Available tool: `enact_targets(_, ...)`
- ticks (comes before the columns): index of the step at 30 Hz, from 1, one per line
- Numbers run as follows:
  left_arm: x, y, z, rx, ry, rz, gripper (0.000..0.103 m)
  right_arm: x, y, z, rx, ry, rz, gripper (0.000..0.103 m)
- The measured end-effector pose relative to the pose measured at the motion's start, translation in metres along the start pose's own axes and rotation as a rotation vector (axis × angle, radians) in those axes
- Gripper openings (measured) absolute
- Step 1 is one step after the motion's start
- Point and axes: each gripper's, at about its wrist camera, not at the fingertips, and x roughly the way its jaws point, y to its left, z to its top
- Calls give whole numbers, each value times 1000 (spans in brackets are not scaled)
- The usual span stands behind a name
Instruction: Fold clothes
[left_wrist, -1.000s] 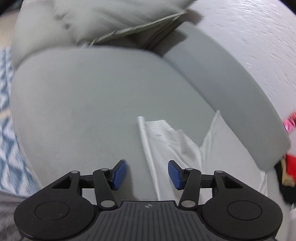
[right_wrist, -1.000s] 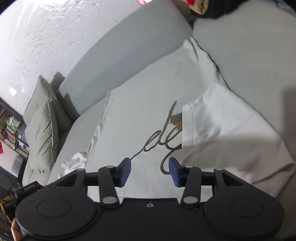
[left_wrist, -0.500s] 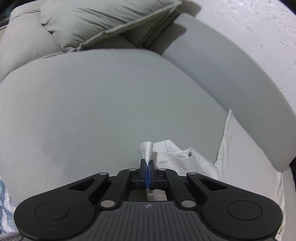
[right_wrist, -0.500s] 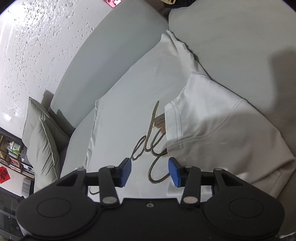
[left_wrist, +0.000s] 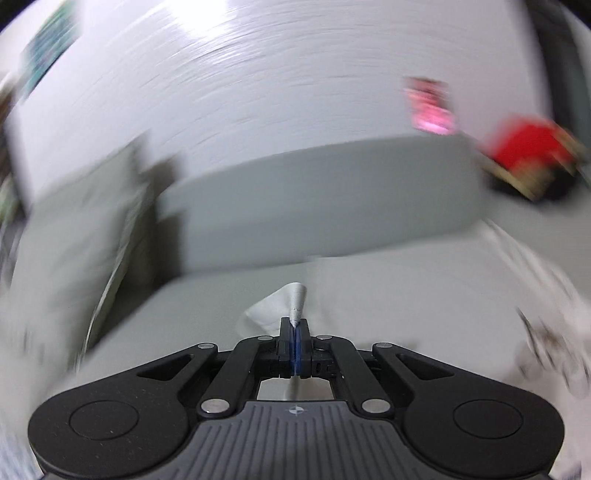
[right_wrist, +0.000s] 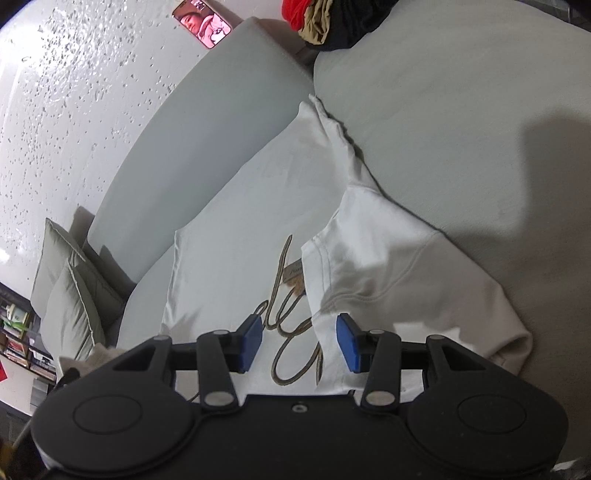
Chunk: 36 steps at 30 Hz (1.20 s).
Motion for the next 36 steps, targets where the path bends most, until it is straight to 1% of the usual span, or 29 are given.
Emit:
enact_targets(1,-3,-23,-6,124,-1,-21,0,0,-1,0,2,-1,0,44)
enact_targets(2,-5,-42,-16,240,18,-42,2,-1,-2,1,4,1,0,44)
enact_targets(3,-7,-59,-27,351,43,-62,8,-1,-3,1,5,2,2,44)
enact_targets(4,-9,-76,-39,463,68,-82,11,-1,-4,1,7,4,4,44)
enact_targets(5,-12,-84,-46,513,86,-86,15,-1,-5,2,10,9,9,44)
enact_targets(6,-15,-88,-51,543,102,-86,16,-2,-5,2,11,12,14,45)
enact_targets(7,-21,-86,-53,535,114,-85,18,-2,-6,3,12,14,17,46)
enact_targets(8,-27,-77,-48,483,119,-94,27,-4,-6,3,9,12,20,47)
enact_targets(9,-32,-65,-42,421,123,-106,41,-6,-6,4,5,8,22,49)
enact_targets(10,-34,-50,-36,332,131,-117,46,-7,-6,4,1,4,27,50)
enact_targets(13,-37,0,-19,40,154,-151,50,-11,-6,5,-1,2,48,51)
enact_targets(14,-31,21,-19,-76,181,-150,51,-12,-6,6,-3,1,51,51)
enact_targets(15,-23,43,-22,-200,215,-144,50,-12,-6,6,-6,-2,51,51)
enact_targets(16,-15,56,-28,-294,257,-153,48,-12,-6,6,-10,-3,49,51)
enact_targets(18,2,75,-42,-461,345,-179,29,-12,-7,6,-12,-5,42,51)
enact_targets(20,18,94,-57,-629,432,-205,22,-12,-8,5,-10,-4,35,51)
enact_targets(21,24,98,-63,-690,465,-228,22,-12,-8,5,-9,-4,32,51)
enact_targets(24,32,95,-70,-737,527,-250,20,-13,-9,4,-6,-4,28,51)
enact_targets(26,35,89,-69,-717,550,-254,18,-13,-9,3,-14,-5,20,51)
enact_targets(27,36,86,-69,-697,553,-240,5,-13,-9,2,-19,-5,16,51)
enact_targets(28,36,83,-67,-678,551,-234,0,-14,-9,2,-24,-7,11,51)
enact_targets(30,34,76,-62,-629,536,-194,0,-15,-8,2,-35,-16,-1,51)
enact_targets(32,30,69,-60,-558,533,-115,1,-19,-8,2,-48,-29,-15,51)
enact_targets(33,28,66,-60,-537,536,-88,2,-20,-8,1,-55,-36,-23,51)
enact_targets(36,28,54,-55,-457,532,-67,2,-23,-12,2,-50,-42,-34,51)
